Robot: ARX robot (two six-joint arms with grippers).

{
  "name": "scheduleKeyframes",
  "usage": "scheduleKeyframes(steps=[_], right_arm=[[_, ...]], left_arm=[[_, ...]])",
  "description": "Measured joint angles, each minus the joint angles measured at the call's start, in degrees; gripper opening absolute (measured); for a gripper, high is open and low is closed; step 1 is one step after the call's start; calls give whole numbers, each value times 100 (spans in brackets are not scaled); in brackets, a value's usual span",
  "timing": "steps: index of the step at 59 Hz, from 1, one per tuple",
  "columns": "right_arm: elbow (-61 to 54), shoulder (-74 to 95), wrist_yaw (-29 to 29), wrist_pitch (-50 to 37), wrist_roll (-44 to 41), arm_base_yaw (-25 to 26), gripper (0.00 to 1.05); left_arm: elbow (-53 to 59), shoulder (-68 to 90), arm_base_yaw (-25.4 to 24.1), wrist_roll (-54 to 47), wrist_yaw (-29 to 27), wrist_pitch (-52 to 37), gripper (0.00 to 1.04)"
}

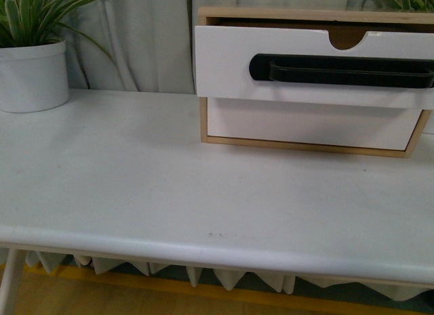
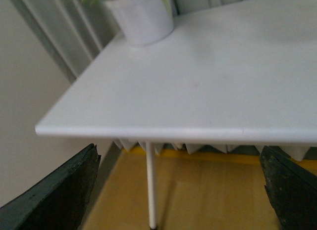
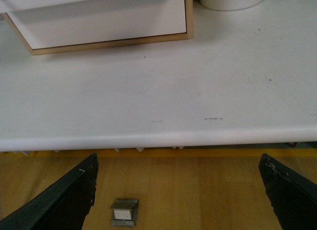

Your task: Close drawer sideways

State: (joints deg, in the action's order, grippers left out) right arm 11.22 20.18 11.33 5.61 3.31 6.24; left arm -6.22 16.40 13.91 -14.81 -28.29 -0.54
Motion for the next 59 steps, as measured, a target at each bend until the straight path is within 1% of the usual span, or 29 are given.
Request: scheduleKeyframes(steps=[5,11,13,16,20,23,25,27,32,36,41,51,59], right_arm=[[337,492,81,-199,-437,90,95],[833,1281,175,-345,-1290,221,95],[973,1486,199,-348,-1523,256,95],[1255,1864,297,-372,-1956,339,95],[1554,2210,363,-372,-2310,426,95],[1816,2487,420,-345,-2640,492,95],[1976,2651,448,-323,-2811,525,95],[2175,2865,463,-313,-3025,562,95],[2579,3276,511,-245,-3362,625,95],[2907,3565,538,-146,-3611,667,95],[3346,3917,555,11,-3866,706,95],[4044,4465,586,376,-4367,723,95],[4472,4815,597,629,-4680,715,95]], left_arm=[[-63,608,199,-962,151,-1036,98],[-151,1543,310,-2203,494,-2365,98],[-208,1952,321,-2780,658,-2892,98],[-295,2474,348,-3397,896,-3547,98],[-448,3209,391,-4249,1272,-4430,98],[-538,3617,428,-4669,1484,-4903,98],[-632,3985,466,-5139,1759,-5300,98],[-721,4227,494,-5455,1921,-5519,98],[-1010,4767,573,-6166,2280,-5836,98],[-1287,5110,649,-6636,2573,-5886,98],[-1593,5445,745,-7084,2804,-5893,98],[-2120,6000,931,-7670,3132,-5724,98],[-2522,6380,1045,-7890,3187,-5493,98]])
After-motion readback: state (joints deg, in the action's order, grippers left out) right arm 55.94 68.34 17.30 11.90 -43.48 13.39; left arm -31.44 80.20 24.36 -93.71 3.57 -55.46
